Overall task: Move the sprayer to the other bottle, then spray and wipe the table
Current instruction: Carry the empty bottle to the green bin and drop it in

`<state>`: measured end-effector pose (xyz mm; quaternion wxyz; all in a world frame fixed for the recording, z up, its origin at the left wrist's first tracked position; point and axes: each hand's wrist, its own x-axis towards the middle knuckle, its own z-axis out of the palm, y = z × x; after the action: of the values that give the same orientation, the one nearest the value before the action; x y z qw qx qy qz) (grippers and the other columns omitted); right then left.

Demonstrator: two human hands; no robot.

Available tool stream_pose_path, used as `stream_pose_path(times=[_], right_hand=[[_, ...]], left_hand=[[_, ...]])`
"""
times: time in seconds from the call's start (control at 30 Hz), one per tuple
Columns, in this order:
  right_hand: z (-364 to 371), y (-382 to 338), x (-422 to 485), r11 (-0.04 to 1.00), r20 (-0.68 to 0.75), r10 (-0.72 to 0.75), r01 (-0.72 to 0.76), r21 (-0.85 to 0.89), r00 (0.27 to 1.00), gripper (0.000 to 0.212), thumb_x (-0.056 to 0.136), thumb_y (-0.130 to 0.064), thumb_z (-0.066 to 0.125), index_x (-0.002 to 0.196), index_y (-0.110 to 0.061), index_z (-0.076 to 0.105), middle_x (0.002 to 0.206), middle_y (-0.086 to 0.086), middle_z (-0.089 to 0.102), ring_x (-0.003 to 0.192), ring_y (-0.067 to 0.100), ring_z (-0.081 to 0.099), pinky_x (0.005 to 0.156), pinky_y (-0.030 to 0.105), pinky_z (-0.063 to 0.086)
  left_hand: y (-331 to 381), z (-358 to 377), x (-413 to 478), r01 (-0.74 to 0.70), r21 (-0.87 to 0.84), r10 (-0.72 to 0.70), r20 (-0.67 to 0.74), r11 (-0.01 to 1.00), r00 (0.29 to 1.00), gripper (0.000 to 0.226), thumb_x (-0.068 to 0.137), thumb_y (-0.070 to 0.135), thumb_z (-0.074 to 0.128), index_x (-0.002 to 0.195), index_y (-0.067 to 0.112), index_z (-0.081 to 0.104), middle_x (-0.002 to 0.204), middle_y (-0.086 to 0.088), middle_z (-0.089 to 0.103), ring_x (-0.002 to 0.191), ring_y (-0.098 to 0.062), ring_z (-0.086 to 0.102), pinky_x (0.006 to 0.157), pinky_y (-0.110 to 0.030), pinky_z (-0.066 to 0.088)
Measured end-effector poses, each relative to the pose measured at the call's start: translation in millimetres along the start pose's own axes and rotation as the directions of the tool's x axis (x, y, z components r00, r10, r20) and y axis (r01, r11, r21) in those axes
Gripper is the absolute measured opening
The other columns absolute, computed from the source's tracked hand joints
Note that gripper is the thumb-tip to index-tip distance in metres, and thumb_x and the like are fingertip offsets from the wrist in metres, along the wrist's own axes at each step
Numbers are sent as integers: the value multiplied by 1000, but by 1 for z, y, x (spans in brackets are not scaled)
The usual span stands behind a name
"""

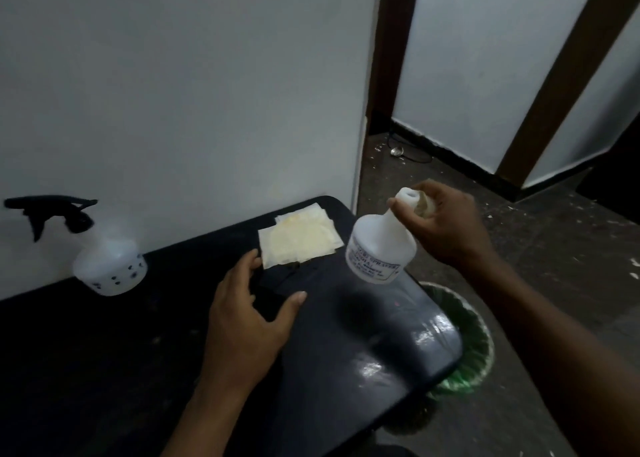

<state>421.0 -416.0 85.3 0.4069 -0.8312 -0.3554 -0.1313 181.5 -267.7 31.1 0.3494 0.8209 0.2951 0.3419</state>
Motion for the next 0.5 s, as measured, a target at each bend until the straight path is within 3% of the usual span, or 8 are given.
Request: stream_pose_path(times=[0.1,0.23,0.37,0.43,0.5], right_hand=[[-27,46,3,988,89,76,-63,-139,993,39,76,-57,64,84,-18,65,72,1,67,61,16,61,52,36,50],[-42,105,-6,933,122,200,-151,-327,972,33,73,-61,58,80,-28,58,74,-5,62,64,16,58,49,26,37],[-35,154,-25,870,227,383,-267,-414,895,31,72,-56,59,82,-26,63,83,0,69,69,17,61,52,27,40],[-27,168,-32,851,289,438,-288,-440,851,31,72,-54,58,83,-25,64,85,3,70,69,18,61,50,25,38],[-21,176,-36,831,318,472,-295,-471,822,33,72,-53,57,86,-24,65,87,4,70,70,21,61,50,25,37]], left_hand=[[0,1,-1,-20,47,19,30,999,999,61,71,30,82,127,20,58,118,9,53,103,-19,60,81,-24,48],[-3,8,1,-89,75,85,56,993,995,47,70,30,82,113,33,61,110,15,53,88,-18,63,66,-5,47],[-15,12,13,-26,76,22,47,997,999,49,64,69,72,107,60,49,111,27,48,89,-13,58,73,7,36],[-27,13,17,93,100,-92,-10,991,996,56,61,85,56,111,62,46,121,23,50,99,-14,55,75,8,32],[-34,19,23,89,182,-89,-8,979,996,65,58,93,47,115,62,44,131,15,51,109,-13,51,76,10,26]])
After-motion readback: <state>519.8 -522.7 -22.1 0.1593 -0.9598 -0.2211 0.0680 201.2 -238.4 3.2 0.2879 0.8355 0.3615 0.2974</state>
